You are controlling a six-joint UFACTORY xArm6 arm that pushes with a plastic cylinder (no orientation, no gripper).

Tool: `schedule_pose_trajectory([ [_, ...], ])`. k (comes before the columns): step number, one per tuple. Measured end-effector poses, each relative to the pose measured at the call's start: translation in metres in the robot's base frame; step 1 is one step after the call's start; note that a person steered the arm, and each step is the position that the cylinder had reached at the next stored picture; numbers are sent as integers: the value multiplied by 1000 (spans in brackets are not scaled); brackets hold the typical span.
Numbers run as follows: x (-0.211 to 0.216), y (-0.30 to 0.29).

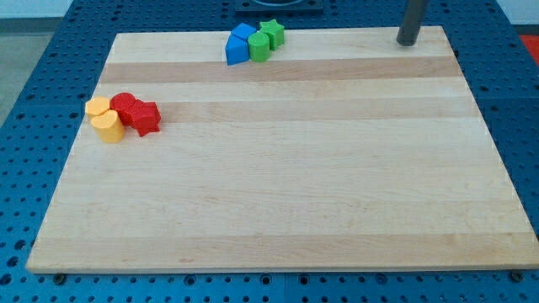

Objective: Push the green and blue blocks slightly down

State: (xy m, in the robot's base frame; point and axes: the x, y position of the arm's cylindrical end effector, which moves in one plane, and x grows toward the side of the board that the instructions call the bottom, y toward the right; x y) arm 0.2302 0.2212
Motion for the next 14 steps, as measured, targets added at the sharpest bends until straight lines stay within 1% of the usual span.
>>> schedule_pose_trajectory([
  [1,-5,-9],
  [2,-39,-31],
  [3,-39,-45],
  [5,-37,-104],
  [6,-13,-115],
  [7,88,-115],
  [8,141,-220],
  [10,81,-361],
  [11,49,-394],
  [12,-16,-362],
  [13,-38,-358],
  [14,-37,-325],
])
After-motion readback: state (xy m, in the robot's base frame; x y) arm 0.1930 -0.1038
